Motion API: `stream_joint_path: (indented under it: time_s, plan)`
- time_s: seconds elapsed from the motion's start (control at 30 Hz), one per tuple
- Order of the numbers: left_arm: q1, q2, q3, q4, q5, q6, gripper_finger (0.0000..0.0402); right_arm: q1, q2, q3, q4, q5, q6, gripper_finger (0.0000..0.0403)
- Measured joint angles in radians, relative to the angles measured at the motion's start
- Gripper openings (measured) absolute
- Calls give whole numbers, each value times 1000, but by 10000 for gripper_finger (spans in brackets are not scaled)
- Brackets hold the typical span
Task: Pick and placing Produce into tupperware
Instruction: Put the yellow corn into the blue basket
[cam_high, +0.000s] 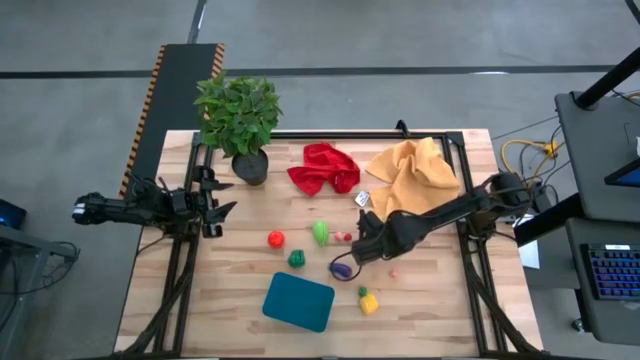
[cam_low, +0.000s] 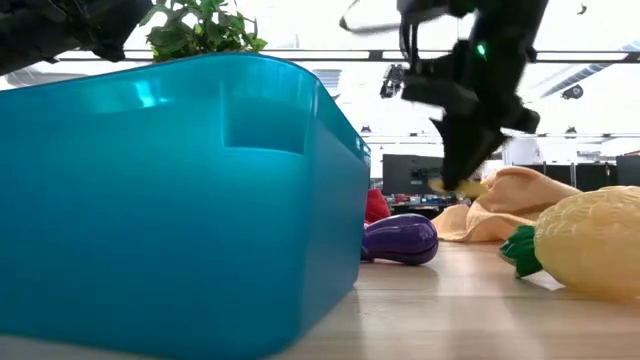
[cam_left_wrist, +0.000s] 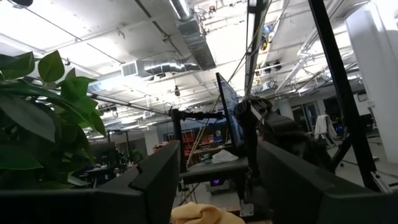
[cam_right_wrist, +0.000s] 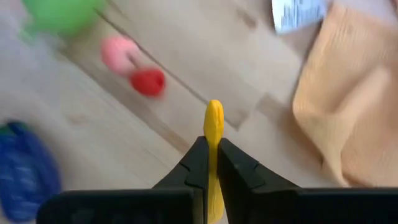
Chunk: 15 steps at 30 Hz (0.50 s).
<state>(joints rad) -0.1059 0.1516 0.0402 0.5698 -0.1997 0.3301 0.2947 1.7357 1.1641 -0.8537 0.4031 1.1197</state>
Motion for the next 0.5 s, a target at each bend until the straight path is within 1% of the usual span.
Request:
stream_joint_path:
  time_s: [0.17, 0.37, 0.5]
  plan:
    - [0, -1, 0, 8, 0, 0, 199, 7, -7, 72, 19, 45, -52, 18]
    - [0, -2, 0, 19, 0, -1, 199, 36, -4, 143, 106, 53, -171, 17]
    - [0, -4, 0, 24, 0, 0, 199, 57, -4, 182, 141, 62, -207, 17]
